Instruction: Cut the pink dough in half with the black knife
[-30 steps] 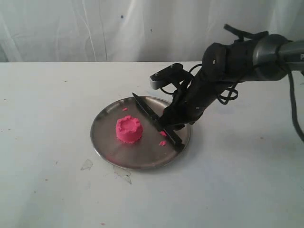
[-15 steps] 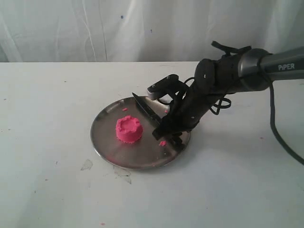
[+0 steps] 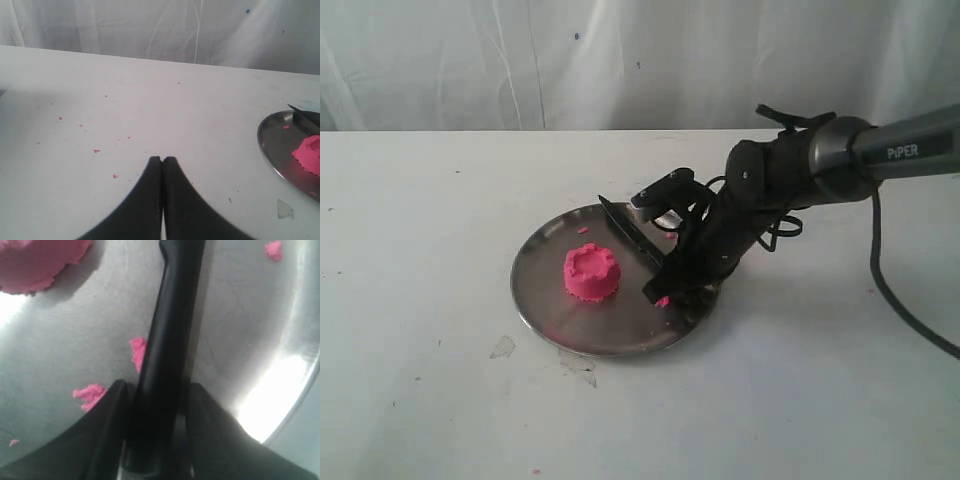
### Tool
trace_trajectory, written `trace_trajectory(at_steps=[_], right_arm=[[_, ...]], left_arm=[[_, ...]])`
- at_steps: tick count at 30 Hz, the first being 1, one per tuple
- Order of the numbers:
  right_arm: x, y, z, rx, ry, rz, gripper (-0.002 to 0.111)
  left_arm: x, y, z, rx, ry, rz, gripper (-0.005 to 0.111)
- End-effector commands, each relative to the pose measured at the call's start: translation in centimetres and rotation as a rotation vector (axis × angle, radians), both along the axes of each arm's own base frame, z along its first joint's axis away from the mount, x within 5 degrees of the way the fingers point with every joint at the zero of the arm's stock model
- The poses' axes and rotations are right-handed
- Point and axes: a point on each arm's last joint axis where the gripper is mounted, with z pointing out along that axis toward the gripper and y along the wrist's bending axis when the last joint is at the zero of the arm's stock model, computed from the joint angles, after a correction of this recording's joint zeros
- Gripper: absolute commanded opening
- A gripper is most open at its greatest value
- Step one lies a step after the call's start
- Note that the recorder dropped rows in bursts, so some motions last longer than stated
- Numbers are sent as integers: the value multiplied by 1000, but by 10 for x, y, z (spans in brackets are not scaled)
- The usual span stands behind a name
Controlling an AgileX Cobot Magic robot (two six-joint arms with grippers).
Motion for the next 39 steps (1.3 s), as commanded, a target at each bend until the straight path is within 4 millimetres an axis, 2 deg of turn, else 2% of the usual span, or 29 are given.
trace_trajectory(at_steps=[1, 4, 8, 10, 13, 18, 21, 30, 35, 39], right_arm=[[1, 1, 2, -4, -12, 15, 21], [1, 0, 12, 4, -34, 17, 11], [-6, -6, 53, -24, -102, 62, 10], [-18, -12, 69, -45, -32, 45, 10], [-31, -19, 76, -97, 67, 37, 10], [-40, -23, 71, -109, 177, -50, 10], [-44, -25, 60, -115, 188, -61, 10], [-41, -24, 46, -94, 175, -89, 10], [-40, -22, 29, -107, 224, -95, 15], [-42, -23, 27, -117, 245, -93, 23]], left_arm=[[0, 0, -1, -5, -3, -7, 0], [0, 0, -1, -5, -3, -7, 0], [0, 0, -1, -5, -3, -7, 0], [0, 0, -1, -5, -3, -7, 0], [0, 0, -1, -5, -3, -7, 0], [0, 0, -1, -5, -3, -7, 0], [0, 0, -1, -5, -3, -7, 0], [0, 0, -1, -5, -3, -7, 0], [0, 0, -1, -5, -3, -7, 0], [0, 0, -1, -5, -3, -7, 0]])
